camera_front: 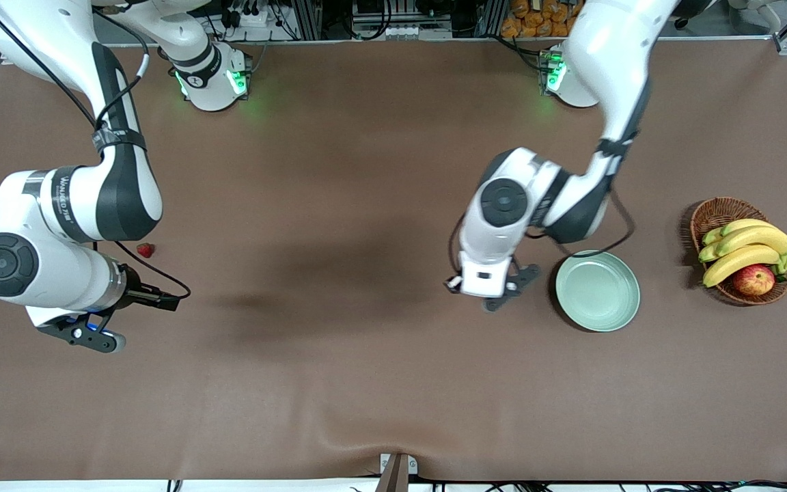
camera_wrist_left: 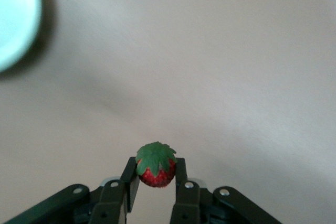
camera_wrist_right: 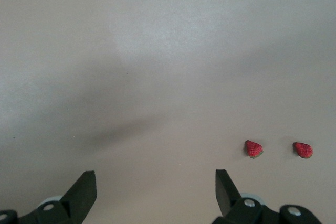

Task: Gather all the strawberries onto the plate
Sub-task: 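Grasp the strawberry with the left gripper and lift it, then drop the strawberry onto the plate while the right gripper reaches strawberries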

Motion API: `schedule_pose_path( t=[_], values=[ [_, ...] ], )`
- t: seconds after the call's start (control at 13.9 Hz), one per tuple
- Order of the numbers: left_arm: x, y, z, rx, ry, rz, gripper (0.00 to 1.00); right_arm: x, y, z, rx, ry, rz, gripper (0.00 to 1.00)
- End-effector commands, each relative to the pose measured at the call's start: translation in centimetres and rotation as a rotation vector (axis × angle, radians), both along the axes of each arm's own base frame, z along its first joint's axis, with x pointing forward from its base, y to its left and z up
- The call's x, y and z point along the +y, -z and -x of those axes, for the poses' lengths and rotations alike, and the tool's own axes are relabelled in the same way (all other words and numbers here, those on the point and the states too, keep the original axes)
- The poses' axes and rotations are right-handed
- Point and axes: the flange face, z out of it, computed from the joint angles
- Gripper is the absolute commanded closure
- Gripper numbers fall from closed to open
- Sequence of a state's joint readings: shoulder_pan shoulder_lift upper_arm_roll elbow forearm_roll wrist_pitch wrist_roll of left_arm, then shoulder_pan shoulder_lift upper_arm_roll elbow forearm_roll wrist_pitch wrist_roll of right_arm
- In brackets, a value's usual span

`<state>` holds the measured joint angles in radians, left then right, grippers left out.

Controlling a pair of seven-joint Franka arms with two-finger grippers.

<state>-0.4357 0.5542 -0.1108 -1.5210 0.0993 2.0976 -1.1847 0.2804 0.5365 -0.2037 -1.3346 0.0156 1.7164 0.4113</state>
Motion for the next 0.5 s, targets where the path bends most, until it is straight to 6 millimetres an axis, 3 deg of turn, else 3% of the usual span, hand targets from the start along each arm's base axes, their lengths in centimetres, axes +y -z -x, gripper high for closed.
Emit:
schedule_pose_path(
  t=[0.0, 0.22, 0.43],
  values=[
    [5.8, -2.9, -1.0, 0.039, 0.075, -0.041, 1.0, -0.2, -0.5, 0.4, 0.002, -0.011, -0.008, 0.0],
    [12.0, -3.8, -2.2, 0.118, 0.184, -0.068, 1.0, -0.2, -0.6, 0.4, 0.001, -0.011, -0.009, 0.0],
    [17.0, -3.8, -3.1, 0.161, 0.264, -0.069, 1.0, -0.1, -0.7, 0.4, -0.002, -0.013, -0.009, 0.0]
  ],
)
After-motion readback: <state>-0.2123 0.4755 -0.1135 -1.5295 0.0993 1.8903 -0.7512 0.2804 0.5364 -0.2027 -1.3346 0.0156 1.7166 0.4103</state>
